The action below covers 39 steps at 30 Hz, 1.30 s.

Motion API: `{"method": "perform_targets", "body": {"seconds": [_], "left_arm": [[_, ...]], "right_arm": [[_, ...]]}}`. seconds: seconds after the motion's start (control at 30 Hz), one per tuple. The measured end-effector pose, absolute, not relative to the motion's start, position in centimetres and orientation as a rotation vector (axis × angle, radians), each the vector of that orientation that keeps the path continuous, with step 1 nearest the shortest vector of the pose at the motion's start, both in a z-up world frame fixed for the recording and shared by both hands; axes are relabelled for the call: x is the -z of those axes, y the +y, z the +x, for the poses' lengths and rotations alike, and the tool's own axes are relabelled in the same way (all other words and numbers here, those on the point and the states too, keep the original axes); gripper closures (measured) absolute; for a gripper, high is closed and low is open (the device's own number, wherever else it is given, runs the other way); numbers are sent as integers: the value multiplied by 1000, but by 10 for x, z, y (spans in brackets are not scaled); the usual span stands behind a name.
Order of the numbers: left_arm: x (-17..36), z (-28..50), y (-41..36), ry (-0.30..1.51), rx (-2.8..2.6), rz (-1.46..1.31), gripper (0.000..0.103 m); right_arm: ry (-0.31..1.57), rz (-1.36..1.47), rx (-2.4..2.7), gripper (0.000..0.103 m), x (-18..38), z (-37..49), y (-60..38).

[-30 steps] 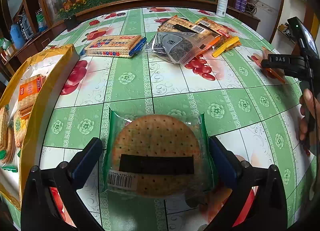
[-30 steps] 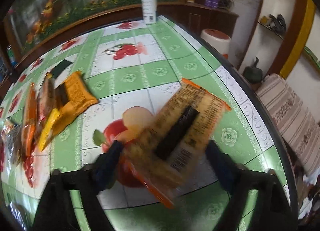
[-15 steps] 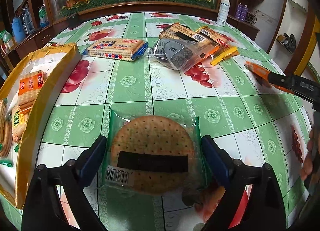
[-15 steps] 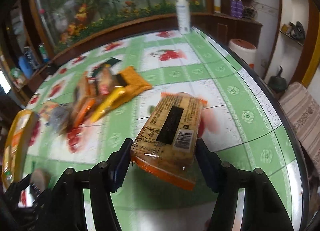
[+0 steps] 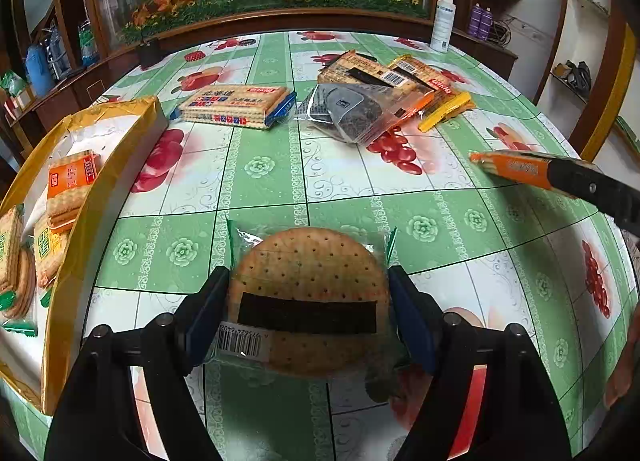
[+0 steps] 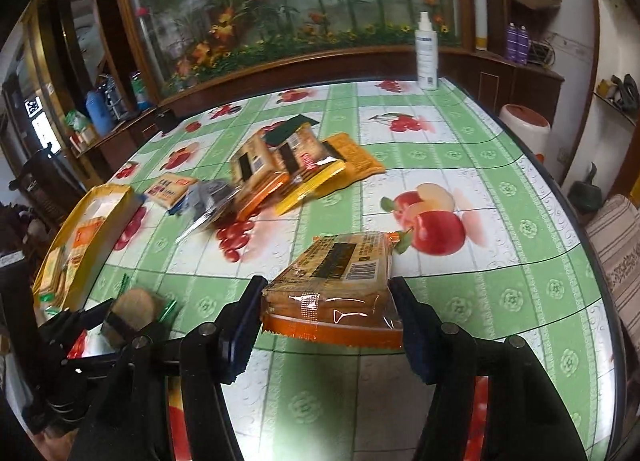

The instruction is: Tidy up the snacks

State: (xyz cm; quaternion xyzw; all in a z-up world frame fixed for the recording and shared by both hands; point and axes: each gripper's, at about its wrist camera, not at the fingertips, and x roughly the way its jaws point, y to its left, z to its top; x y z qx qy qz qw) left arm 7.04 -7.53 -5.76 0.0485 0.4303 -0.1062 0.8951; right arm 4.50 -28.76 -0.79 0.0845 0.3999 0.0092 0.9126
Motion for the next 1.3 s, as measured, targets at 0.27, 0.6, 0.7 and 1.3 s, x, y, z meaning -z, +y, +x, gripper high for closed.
{"method": "perform_targets", "body": {"seconds": [0.27, 0.6, 0.7, 1.3], "left_arm": [[43, 65, -69, 840, 192, 87, 26], [16, 57, -46, 749, 119, 71, 26], [12, 55, -37, 730, 91, 66, 26], [-3, 50, 21, 680, -18, 1, 26]], "right_arm": [[789, 149, -66, 40, -3, 33, -271], [727, 109, -153, 42, -25, 24, -236], [724, 102, -178, 42, -27, 23, -226], [694, 58, -292, 44, -44, 35, -178]]}}
